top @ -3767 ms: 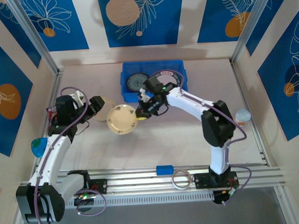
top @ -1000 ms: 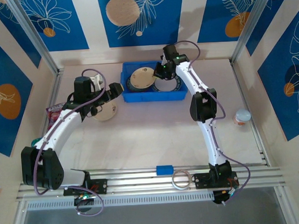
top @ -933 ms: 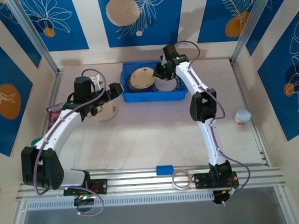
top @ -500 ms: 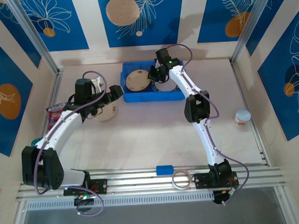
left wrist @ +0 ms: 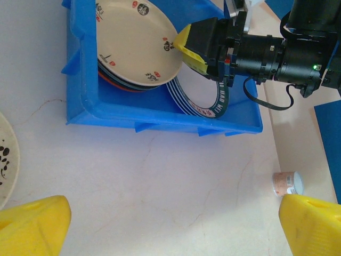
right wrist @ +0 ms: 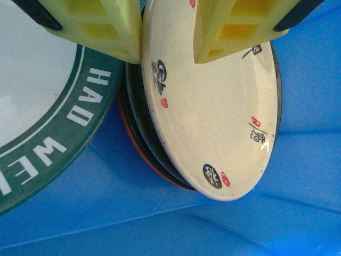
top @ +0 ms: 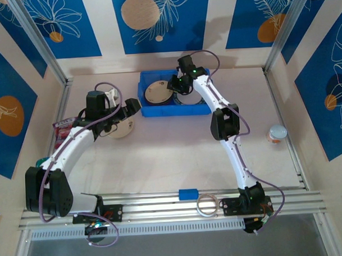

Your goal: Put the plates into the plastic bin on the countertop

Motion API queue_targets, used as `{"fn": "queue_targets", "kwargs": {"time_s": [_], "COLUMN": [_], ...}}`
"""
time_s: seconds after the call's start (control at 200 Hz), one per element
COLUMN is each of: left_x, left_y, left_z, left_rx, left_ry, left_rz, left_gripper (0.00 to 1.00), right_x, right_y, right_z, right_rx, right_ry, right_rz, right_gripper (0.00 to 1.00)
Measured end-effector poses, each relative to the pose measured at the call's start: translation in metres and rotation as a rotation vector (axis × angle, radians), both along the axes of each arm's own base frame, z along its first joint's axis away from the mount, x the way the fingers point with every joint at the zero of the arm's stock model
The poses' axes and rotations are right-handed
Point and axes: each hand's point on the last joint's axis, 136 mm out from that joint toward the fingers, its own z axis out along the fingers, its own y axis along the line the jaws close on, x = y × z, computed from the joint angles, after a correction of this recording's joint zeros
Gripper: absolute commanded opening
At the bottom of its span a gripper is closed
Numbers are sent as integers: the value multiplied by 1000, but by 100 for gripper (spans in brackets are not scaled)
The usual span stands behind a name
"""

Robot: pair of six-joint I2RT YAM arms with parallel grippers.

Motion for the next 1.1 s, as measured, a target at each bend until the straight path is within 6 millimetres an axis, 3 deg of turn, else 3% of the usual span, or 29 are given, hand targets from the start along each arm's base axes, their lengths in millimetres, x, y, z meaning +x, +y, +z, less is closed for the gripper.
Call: {"fn": "queue_targets", "kwargs": {"time_s": [0.445, 0.695, 0.875, 0.986, 1.101], "left_x": [0, 1, 2, 1, -1], "left_y": [1, 2, 3, 6, 13], "left_z": [-11, -14, -21, -29, -41], "left_rx": [7, 14, 20, 31, 56], "left_ry": [23, 25, 36, 46, 68], "left_rz": [4, 12, 19, 31, 69], "left_gripper": [100, 100, 100, 100, 100], "right_x": [-12, -11, -12, -14, -19], "right_y": [7, 1, -6, -11, -13], "right_z": [-5, -4, -2, 8, 35], "right_rx": [-108, -159, -210, -225, -232], "right_ry": [-19, -37, -53, -61, -95], "right_rz": [29, 39, 50, 48, 59], "right_gripper": [39, 51, 51, 50, 49]}}
